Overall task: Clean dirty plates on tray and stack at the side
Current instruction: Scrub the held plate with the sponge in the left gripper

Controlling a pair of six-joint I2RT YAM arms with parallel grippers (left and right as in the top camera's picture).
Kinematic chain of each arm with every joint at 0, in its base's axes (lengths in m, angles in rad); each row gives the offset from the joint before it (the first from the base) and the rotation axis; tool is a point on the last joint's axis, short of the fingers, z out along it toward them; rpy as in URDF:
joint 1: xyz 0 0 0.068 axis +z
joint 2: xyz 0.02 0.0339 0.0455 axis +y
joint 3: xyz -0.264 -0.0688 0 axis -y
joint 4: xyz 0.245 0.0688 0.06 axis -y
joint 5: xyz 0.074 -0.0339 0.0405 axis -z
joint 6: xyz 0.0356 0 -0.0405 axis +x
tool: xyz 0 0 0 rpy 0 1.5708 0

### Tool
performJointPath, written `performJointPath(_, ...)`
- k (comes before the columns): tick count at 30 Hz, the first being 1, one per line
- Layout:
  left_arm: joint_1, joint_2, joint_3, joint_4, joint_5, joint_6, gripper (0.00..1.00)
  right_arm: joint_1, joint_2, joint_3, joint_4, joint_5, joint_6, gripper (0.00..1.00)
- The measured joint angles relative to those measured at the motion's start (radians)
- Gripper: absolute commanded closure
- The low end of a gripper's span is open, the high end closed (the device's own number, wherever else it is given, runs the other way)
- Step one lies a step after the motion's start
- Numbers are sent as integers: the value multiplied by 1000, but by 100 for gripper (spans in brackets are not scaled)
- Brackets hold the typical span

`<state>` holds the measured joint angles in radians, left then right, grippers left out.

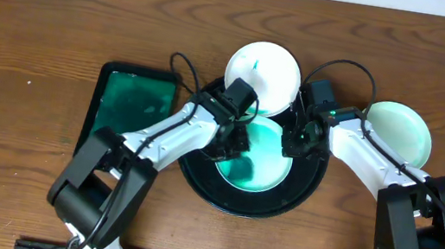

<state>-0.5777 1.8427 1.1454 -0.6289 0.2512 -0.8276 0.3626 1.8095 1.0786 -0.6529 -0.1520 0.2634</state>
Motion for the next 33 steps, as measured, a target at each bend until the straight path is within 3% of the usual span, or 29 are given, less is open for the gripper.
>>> performJointPath(4, 19, -20, -1, -19, -95, -7, 93, 3, 0, 0, 0, -20, 0, 99)
performJointPath(9, 20, -12, -14, 110, -113, 60, 93, 4, 0, 0, 10, -39, 5, 99)
performJointPath(19, -45, 92, -19, 416, 209, 126, 93, 4, 0, 0, 13, -31, 8, 99)
performJointPath(27, -45, 117, -19, 401, 418, 154, 93, 3, 0, 0, 7, -27, 8, 99)
performJointPath(33, -22, 107, -2, 228, 448, 174, 93, 3, 0, 0, 7, -27, 8, 99)
